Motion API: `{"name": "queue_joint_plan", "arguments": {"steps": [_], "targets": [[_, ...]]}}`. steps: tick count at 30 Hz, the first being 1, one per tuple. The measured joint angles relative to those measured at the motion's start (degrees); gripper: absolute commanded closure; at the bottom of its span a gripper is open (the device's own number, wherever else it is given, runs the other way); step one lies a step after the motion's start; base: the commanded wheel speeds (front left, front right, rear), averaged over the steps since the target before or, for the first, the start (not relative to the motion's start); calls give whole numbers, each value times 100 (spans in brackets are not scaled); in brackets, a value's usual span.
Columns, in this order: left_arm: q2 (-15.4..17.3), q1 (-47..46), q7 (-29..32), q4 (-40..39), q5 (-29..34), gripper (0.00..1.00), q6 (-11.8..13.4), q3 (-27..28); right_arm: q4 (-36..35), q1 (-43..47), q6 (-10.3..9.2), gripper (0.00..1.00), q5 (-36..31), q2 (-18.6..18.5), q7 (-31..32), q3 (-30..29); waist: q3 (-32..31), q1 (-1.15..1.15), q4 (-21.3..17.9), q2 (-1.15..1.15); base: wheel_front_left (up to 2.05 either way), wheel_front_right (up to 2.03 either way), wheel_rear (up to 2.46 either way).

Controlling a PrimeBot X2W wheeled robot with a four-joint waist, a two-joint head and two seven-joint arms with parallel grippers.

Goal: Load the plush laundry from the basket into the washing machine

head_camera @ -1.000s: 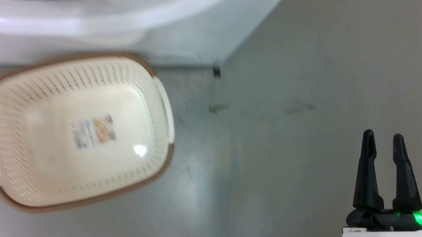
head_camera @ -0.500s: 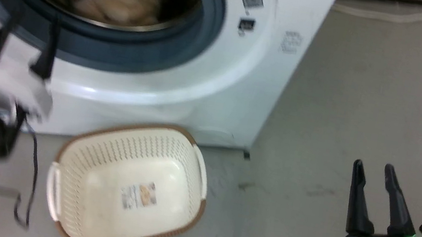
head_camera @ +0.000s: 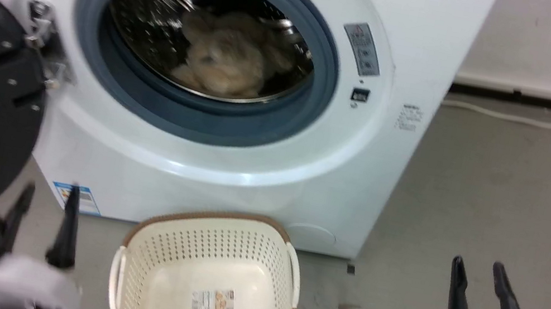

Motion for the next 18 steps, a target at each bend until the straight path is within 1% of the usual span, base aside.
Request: {"name": "queue_joint_plan", "arguments": {"steps": [2, 6, 11, 13, 16, 18], "targets": [[-142, 291, 0, -114, 125, 0, -11, 68, 4, 77, 0, 0, -35, 0, 0, 14, -108, 0, 57, 0, 0, 0, 0], [-466, 686, 0, -341, 377, 0, -160, 171, 1, 217, 0, 0, -115, 0, 0, 26, -250, 0, 177, 0, 0, 0, 0], [-681, 931, 0, -408, 792, 0, -404, 169, -2, 307, 0, 0, -114, 1, 0, 23, -313, 1, 230, 0, 0, 0, 0], [-759, 990, 0, -407, 933, 0, -458, 167, -4, 339, 0, 0, -113, 1, 0, 19, -330, 1, 224, 0, 0, 0, 0], [-877, 1088, 0, -435, 1096, 0, -467, 186, -1, 434, 0, 0, -102, 1, 0, 9, -362, 1, 214, 0, 0, 0, 0], [-969, 1129, 0, -450, 1117, 0, -524, 276, -1, 474, 0, 0, -96, 0, 0, 3, -380, 1, 214, 0, 0, 0, 0]]}}
